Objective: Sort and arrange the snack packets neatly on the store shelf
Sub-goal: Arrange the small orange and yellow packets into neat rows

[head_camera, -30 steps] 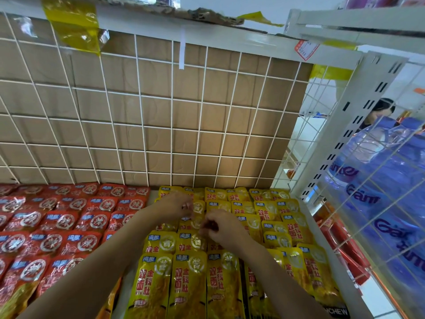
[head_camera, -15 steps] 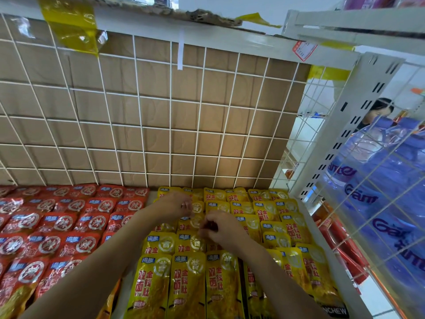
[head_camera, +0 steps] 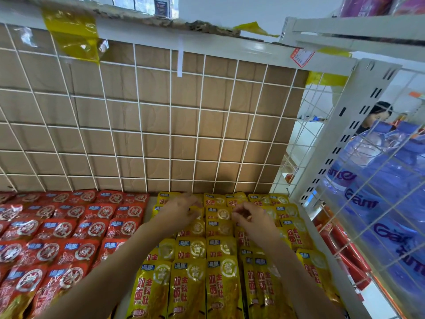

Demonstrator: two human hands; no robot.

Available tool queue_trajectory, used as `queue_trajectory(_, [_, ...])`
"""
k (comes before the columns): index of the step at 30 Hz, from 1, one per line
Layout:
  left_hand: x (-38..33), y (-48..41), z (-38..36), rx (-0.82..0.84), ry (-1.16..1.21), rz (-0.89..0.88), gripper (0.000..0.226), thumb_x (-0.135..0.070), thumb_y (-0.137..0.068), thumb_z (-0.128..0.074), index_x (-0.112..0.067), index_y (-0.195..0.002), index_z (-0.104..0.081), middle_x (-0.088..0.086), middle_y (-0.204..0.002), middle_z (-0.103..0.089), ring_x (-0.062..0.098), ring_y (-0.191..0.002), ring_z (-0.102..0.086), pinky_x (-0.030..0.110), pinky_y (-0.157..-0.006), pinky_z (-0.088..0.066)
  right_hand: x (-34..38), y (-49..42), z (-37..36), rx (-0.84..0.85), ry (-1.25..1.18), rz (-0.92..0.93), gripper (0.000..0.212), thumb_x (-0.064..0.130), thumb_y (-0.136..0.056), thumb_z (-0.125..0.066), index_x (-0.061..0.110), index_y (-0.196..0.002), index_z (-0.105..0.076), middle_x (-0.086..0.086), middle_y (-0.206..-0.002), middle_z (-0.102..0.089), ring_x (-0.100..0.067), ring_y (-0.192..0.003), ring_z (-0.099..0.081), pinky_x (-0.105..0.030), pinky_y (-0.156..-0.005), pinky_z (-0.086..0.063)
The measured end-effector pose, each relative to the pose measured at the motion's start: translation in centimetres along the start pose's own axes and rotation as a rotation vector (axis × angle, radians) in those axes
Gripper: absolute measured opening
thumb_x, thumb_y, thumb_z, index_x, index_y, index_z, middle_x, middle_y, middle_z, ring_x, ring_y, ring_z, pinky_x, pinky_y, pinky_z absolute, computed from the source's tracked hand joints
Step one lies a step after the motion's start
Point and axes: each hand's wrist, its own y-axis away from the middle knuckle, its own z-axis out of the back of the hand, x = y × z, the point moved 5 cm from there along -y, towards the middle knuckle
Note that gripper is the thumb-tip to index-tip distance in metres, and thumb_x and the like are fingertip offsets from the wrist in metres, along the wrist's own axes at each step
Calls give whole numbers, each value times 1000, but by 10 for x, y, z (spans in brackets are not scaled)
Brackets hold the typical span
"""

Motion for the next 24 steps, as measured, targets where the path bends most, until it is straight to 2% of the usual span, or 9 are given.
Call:
queue_trajectory(2, [-8,-6,-5,9,-25,-27,33,-28,-93,-52,-22,-126,-54,1,-136,-46,19,-127,-41,28,-102,-33,-12,5,6,-25,10,-15,7,25,-89,-60,22,-95,-63,8,-94,-63,-7,-87,-58,-21,-76,-47])
queue_trajectory(5, [-16,-16,-8,-11,-22,-25,34,-30,-93,-54,-23,-126,-54,-2,-137,-45,17,-126,-42,26,-100,-31,-21,13,11,-58,21,12,5,26,-88,-61,26,-93,-62,10,-95,-63,-2,-87,-58,-15,-74,-47])
queue_trajectory(9, [-17,-29,-14,5,-7,59,27,-34,-92,-54,-25,-117,-59,-4,-121,-56,14,-113,-50,25,-86,-37,-19,14,8,-27,121,73,16,25,-90,-59,21,-104,-64,13,-96,-56,0,-86,-53,-8,-70,-41])
queue_trajectory(11, [-16,-34,-16,37,7,81,23,-32,-91,-56,-22,-112,-61,-3,-115,-58,15,-108,-53,25,-82,-39,-13,9,0,19,172,102,20,27,-90,-58,22,-108,-64,9,-103,-58,-5,-91,-53,-14,-76,-42])
queue_trajectory(14, [-14,-42,-20,77,47,84,20,-29,-88,-61,-17,-105,-63,1,-111,-61,18,-105,-55,29,-85,-42,-5,-1,-13,74,224,115,24,29,-90,-57,22,-112,-62,4,-113,-59,-12,-105,-54,-24,-87,-43])
queue_trajectory(18, [-14,-49,-21,119,82,101,19,-23,-87,-63,-13,-102,-65,4,-108,-63,20,-103,-56,29,-83,-43,0,-9,-23,76,247,136,22,23,-89,-54,22,-110,-62,4,-113,-59,-13,-106,-53,-23,-87,-41])
queue_trajectory(22, [-11,-50,-21,124,162,107,8,-20,-87,-62,-15,-93,-65,-1,-92,-61,21,-91,-62,32,-76,-49,0,-11,-25,88,199,139,21,16,-88,-55,18,-107,-63,2,-114,-61,-13,-106,-54,-22,-86,-40])
queue_trajectory(24, [-9,-51,-21,112,172,106,9,-18,-88,-61,-13,-93,-66,1,-94,-61,20,-90,-61,31,-76,-49,-1,-11,-25,91,170,135,19,16,-88,-55,18,-105,-64,4,-112,-61,-12,-105,-54,-21,-86,-40])
